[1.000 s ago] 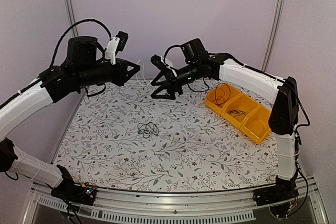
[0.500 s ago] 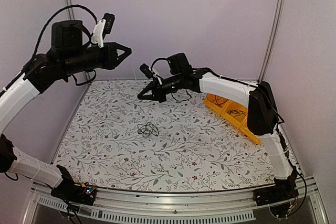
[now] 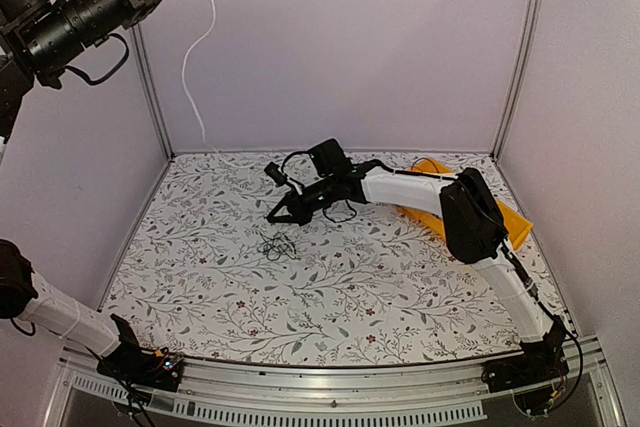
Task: Untangle the cables
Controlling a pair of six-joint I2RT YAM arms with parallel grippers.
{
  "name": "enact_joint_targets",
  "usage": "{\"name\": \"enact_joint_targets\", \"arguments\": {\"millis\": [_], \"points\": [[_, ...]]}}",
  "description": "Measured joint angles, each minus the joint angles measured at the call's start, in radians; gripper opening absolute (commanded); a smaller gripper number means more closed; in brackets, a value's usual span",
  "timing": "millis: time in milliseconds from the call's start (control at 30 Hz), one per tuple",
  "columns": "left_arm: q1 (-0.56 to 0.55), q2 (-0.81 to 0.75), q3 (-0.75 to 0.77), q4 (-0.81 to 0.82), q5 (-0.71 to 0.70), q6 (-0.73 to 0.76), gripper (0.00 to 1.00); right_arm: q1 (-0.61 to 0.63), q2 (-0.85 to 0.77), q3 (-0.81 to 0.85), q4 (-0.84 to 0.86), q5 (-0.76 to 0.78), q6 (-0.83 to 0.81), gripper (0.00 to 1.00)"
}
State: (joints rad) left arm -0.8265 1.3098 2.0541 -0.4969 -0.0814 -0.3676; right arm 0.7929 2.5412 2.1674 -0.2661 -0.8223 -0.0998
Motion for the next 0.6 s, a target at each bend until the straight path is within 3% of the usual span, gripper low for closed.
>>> {"name": "enact_joint_targets", "arguments": {"millis": [400, 600], "points": [[-0.032, 0.033, 0.04, 0.004, -0.071, 0.005, 0.0, 0.0, 0.026, -0.035, -0.047, 0.128, -0.06, 0.0], [-0.033, -0.018, -0.084, 0.042, -0.102, 0.019, 0.0, -0.004, 0.02, -0.042, -0.101, 0.129, -0.109, 0.16]]}}
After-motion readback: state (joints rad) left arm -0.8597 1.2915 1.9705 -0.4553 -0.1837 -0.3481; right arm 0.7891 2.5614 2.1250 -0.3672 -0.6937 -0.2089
